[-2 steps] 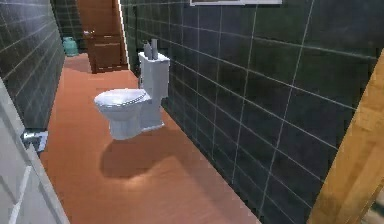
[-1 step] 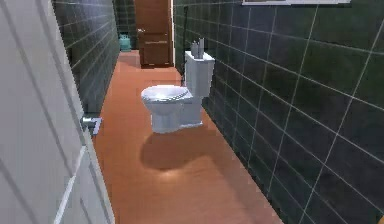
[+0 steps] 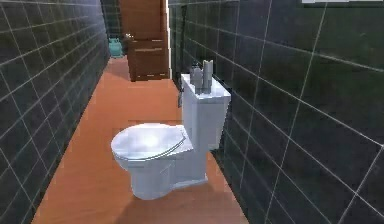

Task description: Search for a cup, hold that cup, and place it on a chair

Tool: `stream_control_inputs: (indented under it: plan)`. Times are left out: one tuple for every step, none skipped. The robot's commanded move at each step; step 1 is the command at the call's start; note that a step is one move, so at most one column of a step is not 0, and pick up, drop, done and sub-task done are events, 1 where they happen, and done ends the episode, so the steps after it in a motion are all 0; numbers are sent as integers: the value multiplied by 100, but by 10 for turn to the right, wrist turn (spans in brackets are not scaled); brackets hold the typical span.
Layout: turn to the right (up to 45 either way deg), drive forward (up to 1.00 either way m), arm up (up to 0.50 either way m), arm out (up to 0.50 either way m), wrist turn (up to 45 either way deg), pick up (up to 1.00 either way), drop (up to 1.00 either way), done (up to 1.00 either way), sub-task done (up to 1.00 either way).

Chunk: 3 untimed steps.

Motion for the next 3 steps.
stream_control_inputs:
  plan:
    - [0,25,0,0,0,0,0,0,0]
    - [-450,0,0,0,0,0,0,0,0]
    - [-450,0,0,0,0,0,0,0,0]
